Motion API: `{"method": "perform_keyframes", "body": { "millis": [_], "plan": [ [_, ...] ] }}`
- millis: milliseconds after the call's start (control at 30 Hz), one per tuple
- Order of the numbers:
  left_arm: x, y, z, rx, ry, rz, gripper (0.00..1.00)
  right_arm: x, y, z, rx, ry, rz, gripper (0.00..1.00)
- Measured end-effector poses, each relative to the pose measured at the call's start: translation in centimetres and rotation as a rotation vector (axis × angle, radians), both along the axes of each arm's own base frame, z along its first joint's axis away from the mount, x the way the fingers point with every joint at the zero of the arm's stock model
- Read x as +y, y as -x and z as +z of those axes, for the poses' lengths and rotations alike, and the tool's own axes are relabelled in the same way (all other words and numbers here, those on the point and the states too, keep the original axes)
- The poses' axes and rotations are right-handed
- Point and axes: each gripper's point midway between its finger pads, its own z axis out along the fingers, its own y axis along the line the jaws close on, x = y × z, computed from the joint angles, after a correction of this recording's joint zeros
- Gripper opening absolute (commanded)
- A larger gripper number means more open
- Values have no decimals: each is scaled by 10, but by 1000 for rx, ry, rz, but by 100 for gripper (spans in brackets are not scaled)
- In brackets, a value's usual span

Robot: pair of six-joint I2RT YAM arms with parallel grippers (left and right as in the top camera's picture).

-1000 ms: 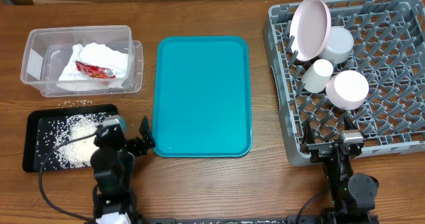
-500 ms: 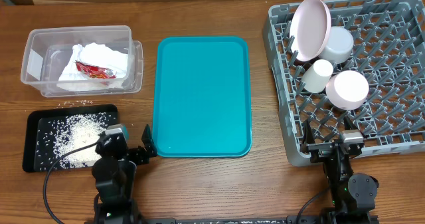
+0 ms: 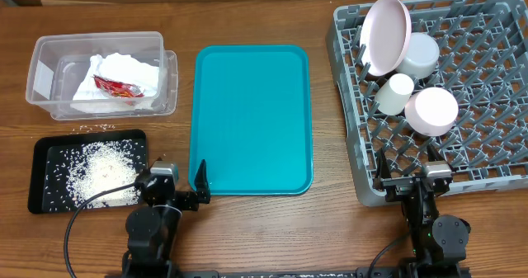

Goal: Sort waste into correct bins and load items into the dishwasher

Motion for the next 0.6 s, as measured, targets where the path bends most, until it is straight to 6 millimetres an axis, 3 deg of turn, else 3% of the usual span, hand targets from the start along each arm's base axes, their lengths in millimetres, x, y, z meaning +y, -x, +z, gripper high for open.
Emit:
{"method": "perform_keyframes", "body": {
  "millis": [400, 600],
  "plan": [
    [2, 3, 34, -158, -56, -2, 100, 0, 0, 0, -1, 0, 0, 100],
    [2, 4, 38, -179, -99, -9, 100, 0, 0, 0, 0, 0, 0, 100]
  ]
}}
